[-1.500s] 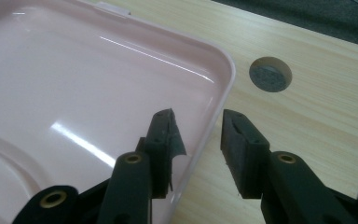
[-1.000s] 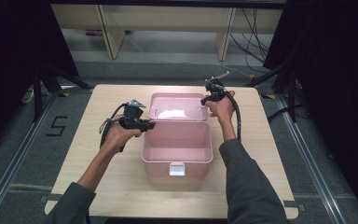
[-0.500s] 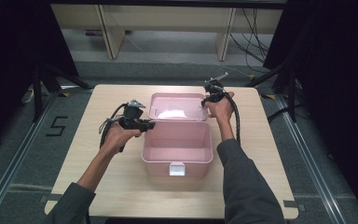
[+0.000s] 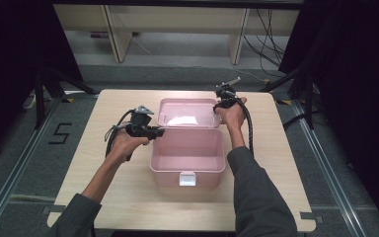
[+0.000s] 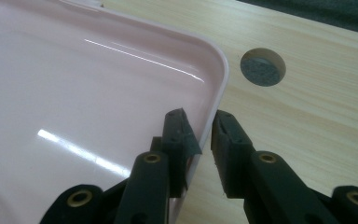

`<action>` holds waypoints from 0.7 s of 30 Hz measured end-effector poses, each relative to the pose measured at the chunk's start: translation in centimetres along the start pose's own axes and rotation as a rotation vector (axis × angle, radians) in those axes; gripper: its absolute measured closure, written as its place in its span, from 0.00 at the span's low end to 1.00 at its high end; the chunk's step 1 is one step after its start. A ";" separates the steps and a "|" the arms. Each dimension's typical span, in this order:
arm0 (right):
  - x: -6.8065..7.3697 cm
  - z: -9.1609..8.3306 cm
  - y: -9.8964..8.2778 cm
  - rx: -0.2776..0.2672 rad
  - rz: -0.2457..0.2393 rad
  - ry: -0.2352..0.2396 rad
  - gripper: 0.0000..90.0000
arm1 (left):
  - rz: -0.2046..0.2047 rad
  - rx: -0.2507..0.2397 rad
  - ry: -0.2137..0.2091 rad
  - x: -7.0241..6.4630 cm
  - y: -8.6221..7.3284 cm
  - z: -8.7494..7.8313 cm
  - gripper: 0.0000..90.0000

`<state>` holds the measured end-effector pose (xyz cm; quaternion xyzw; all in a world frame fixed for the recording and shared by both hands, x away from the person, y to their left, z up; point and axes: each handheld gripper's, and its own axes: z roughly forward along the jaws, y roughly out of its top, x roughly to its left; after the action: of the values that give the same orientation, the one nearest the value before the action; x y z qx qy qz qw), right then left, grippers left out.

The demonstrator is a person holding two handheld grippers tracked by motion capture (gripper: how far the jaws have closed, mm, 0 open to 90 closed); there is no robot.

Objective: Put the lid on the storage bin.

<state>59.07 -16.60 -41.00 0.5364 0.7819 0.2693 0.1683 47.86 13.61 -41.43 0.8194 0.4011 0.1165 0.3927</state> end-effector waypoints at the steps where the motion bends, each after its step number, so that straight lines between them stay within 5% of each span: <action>1: 0.0 -0.1 0.0 -0.001 -0.005 0.005 0.86 | 0.001 0.001 -0.001 0.0 0.0 0.0 0.86; 21: 0.2 -1.1 -0.3 -0.075 0.035 0.004 0.88 | 0.003 -0.011 -0.001 0.0 -0.1 0.0 0.86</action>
<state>58.22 -16.77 -40.30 0.5428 0.7620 0.3025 0.1822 47.76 13.65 -41.51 0.8179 0.3988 0.1189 0.3973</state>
